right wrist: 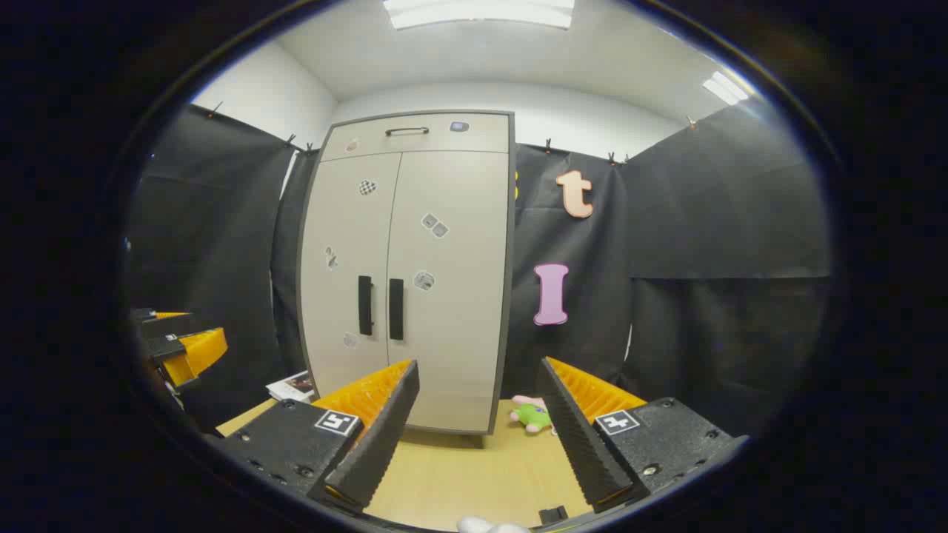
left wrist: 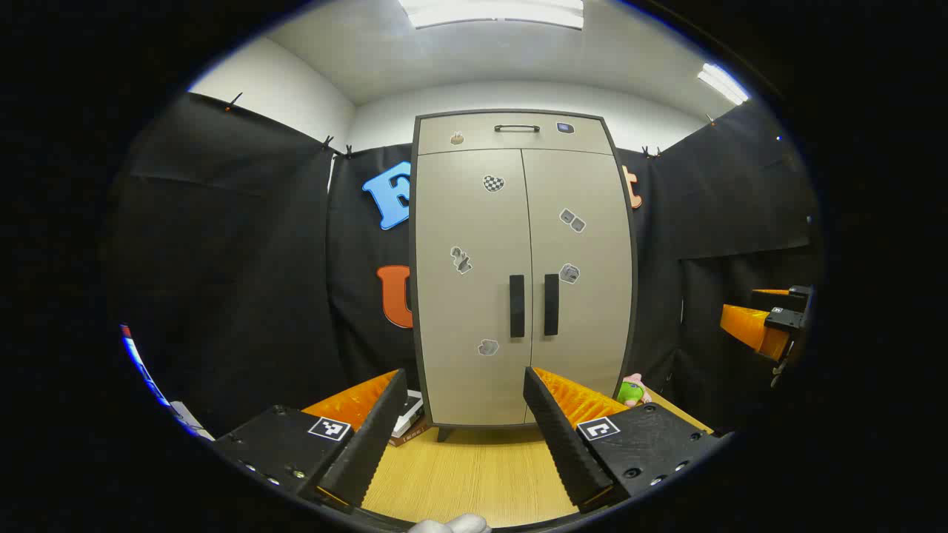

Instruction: Open the right door of the double-door shoe cabinet with the right hand, and open the left door with the left hand.

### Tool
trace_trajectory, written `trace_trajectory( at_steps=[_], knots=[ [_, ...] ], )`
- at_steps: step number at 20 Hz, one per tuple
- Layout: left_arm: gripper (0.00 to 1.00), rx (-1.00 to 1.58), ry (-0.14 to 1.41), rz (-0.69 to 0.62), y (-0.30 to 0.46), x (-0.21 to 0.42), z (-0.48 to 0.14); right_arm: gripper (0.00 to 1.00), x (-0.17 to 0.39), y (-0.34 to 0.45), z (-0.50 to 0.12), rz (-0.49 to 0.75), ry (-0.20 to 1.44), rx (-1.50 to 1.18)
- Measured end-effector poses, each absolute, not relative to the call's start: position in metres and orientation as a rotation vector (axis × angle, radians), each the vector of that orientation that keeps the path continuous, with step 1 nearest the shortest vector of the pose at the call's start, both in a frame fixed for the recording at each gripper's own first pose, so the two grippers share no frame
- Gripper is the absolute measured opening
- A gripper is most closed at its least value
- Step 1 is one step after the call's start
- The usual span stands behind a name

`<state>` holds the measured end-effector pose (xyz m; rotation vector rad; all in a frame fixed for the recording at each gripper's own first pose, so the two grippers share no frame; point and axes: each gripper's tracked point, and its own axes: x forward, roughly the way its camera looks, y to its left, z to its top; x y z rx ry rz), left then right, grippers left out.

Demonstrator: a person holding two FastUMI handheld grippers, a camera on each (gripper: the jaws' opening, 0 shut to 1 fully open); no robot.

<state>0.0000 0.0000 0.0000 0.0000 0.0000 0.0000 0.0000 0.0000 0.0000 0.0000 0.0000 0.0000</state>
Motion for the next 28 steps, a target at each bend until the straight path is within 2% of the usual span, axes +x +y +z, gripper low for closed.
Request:
trace_trajectory(
  at_steps=[9,17,21,23,28],
  knots=[
    [0.95,-0.006,-0.016,0.012,-0.005,0.008,0.01,1.0,0.009,0.003,0.01,0.027,-0.019,-0.01],
    [0.95,-0.002,-0.008,0.027,-0.001,0.012,0.005,1.0,0.04,0.018,0.005,0.041,0.001,-0.009],
    [0.95,0.002,-0.004,0.053,0.009,0.011,0.002,1.0,0.082,0.04,0.003,0.05,0.004,0.0],
    [0.95,0.005,0.001,0.073,0.016,0.008,-0.002,0.98,0.113,0.058,0.005,0.059,0.004,0.003],
    [0.95,0.021,0.009,0.124,0.032,0.004,-0.006,1.0,0.196,0.104,-0.001,0.078,0.029,0.042]
  ],
)
